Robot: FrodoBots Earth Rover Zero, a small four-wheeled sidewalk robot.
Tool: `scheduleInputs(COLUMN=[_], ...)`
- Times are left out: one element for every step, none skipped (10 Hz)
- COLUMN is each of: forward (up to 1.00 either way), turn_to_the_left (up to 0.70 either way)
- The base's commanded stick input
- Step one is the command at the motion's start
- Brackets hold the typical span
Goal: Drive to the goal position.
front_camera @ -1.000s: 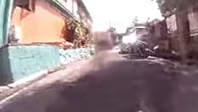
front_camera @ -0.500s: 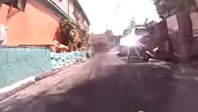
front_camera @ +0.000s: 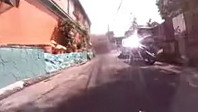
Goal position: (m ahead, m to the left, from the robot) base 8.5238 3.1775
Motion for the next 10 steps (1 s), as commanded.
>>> scheduleInputs(forward=[1.00,1.00,1.00,1.00,1.00,1.00,1.00,1.00,1.00,1.00], turn_to_the_left=[0.00,0.00,0.00,0.00,0.00,0.00,-0.13,-0.39,-0.35,-0.19])
